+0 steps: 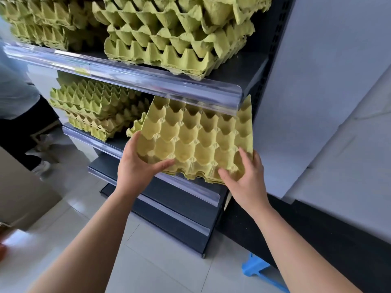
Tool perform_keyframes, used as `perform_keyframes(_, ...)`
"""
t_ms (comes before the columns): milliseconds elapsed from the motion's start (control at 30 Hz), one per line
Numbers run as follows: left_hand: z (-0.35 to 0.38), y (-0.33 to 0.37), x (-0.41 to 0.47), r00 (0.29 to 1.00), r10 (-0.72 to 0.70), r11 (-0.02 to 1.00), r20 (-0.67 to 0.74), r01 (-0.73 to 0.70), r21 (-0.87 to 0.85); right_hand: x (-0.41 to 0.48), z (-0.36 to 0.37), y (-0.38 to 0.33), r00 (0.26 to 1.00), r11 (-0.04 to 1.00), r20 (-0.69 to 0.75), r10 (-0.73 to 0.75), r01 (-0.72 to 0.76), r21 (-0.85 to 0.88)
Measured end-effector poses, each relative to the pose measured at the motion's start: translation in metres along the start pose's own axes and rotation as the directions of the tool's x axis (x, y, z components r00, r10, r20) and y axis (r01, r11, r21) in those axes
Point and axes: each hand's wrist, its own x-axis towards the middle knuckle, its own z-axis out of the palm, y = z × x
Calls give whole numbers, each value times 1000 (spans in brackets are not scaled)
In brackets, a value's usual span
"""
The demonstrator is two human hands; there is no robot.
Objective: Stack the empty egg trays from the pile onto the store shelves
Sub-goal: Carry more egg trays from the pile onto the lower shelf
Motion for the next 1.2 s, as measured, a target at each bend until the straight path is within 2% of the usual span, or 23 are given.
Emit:
perform_keyframes(300, -1, -29, 68, 1000, 0, 996, 23, 3, -92, 48, 39, -12, 999, 999, -35, -9, 7, -51)
perform_keyframes(433, -5, -40, 106, 999, 8, 997, 46, -4, -82, 66, 58, -23, 994, 999, -106, -25, 20, -49)
perform_keyframes(600, -7, -55, 151, 978, 34, 998, 206, -20, -66, 74, 83, -34, 981, 998, -194, 20, -30, -52)
perform_keyframes(767, -10, -73, 176, 944, 65, 997, 324, -49, -57, 74, 96, -43, 969, 986, -240, 54, -90, -142)
perform_keyframes(1067, -13, -78, 178, 908, 109, 989, 405, -140, 49, 63, 107, -65, 948, 914, -247, 199, -271, -301)
perform_keyframes(1200, -20, -75, 172, 918, 159, 972, 364, -210, 107, 56, 112, -79, 947, 867, -310, 87, -225, -444)
